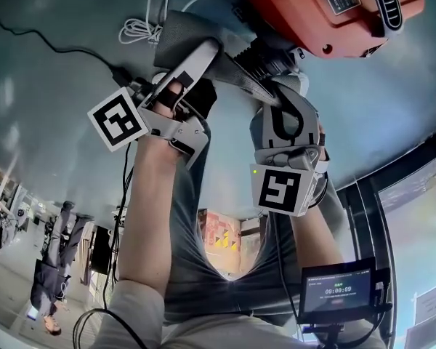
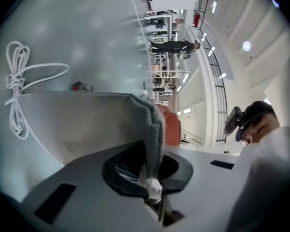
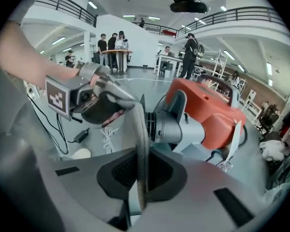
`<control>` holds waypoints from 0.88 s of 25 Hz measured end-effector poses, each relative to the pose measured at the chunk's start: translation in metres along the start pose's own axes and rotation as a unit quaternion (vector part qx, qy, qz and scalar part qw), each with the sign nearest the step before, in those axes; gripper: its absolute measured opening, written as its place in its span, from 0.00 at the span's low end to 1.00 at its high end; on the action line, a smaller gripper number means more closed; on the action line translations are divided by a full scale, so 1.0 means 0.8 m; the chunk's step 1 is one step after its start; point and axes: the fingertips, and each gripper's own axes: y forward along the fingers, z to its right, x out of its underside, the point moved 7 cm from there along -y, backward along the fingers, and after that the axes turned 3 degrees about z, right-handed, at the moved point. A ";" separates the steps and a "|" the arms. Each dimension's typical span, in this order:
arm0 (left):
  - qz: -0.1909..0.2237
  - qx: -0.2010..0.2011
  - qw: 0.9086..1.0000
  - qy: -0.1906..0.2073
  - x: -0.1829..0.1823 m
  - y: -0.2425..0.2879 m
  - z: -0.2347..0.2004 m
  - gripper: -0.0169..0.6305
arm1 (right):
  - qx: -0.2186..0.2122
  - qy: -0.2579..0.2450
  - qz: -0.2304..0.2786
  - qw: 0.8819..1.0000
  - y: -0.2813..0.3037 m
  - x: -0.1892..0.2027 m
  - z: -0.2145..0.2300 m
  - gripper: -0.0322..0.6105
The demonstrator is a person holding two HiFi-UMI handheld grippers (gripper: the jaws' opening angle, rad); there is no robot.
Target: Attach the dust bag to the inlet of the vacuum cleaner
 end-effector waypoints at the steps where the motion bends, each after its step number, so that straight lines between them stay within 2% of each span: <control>1: -0.008 0.021 1.000 0.016 -0.001 0.002 0.011 0.06 | -0.012 0.003 -0.013 1.000 0.006 0.003 -0.003 0.09; 3: -0.039 0.058 0.996 0.056 0.003 0.008 0.032 0.06 | -0.044 0.024 -0.038 0.998 0.018 0.011 -0.011 0.09; 5: -0.070 0.069 0.991 0.090 0.010 0.012 0.042 0.06 | -0.064 0.055 -0.044 0.995 0.027 0.017 -0.014 0.09; 6: -0.075 0.068 0.990 0.095 0.011 0.014 0.041 0.06 | -0.064 0.066 -0.044 0.995 0.029 0.016 -0.013 0.09; 9: -0.047 0.057 0.995 0.072 0.004 0.016 0.026 0.05 | -0.036 0.053 -0.043 0.997 0.017 0.004 -0.009 0.09; 12: -0.023 0.022 0.999 0.044 -0.002 0.017 0.009 0.06 | 0.007 0.015 -0.005 1.000 -0.006 -0.006 -0.003 0.09; 15: -0.008 -0.019 0.999 -0.026 -0.002 0.010 -0.017 0.06 | 0.041 -0.001 0.034 0.999 -0.022 -0.016 0.005 0.09; 17: -0.008 -0.041 0.998 -0.055 0.000 0.008 -0.028 0.06 | 0.048 -0.016 0.046 0.998 -0.021 -0.019 0.007 0.09; 19: -0.011 -0.049 0.998 -0.049 0.000 0.010 -0.025 0.07 | 0.038 -0.027 0.042 0.998 -0.014 -0.019 0.008 0.09; 22: -0.019 -0.013 1.000 -0.012 -0.009 0.009 -0.002 0.06 | 0.015 -0.026 0.014 0.999 -0.004 -0.013 0.007 0.08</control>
